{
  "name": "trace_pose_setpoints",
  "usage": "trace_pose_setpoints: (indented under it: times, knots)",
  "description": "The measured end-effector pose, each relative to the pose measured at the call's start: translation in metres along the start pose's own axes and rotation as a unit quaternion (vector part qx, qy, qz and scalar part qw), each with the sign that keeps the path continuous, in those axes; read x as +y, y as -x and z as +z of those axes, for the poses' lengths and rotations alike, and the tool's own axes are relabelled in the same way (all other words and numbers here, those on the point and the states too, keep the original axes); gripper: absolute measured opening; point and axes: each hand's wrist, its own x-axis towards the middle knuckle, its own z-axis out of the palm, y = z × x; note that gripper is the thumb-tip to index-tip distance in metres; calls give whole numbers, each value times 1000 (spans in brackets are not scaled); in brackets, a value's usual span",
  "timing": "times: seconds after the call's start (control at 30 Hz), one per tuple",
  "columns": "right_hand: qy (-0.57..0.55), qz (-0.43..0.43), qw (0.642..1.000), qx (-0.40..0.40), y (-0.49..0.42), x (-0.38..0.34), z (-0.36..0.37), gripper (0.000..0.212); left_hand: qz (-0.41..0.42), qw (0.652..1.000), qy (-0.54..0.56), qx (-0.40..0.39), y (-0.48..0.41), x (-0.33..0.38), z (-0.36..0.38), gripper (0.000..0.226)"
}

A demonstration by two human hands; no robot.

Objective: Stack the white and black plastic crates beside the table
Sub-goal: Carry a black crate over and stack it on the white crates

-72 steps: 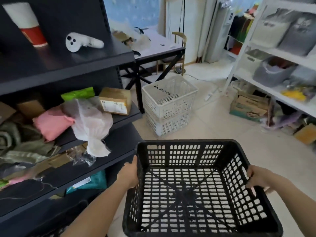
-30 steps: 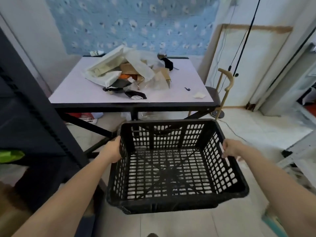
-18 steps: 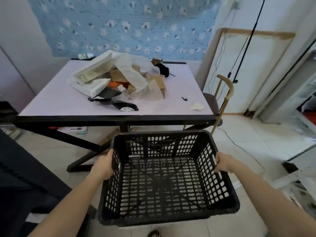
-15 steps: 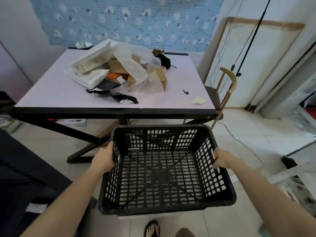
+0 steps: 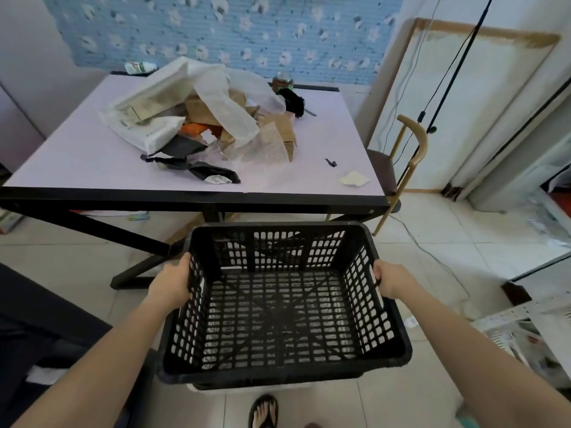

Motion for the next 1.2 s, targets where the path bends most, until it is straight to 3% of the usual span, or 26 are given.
trace_pose_setpoints:
  times: [0.13, 0.43, 1.2]
  knots:
    - [-12, 1, 1000, 4, -4, 1, 1, 39, -2, 1000, 14, 0, -1, -2, 3, 88]
    - [-10, 9, 1000, -11, 1, -3, 6, 20, 4, 999, -47, -18, -7, -3, 1, 89]
    - [-37, 0, 999, -3, -8, 6, 23, 22, -11, 999, -38, -10, -2, -4, 2, 93]
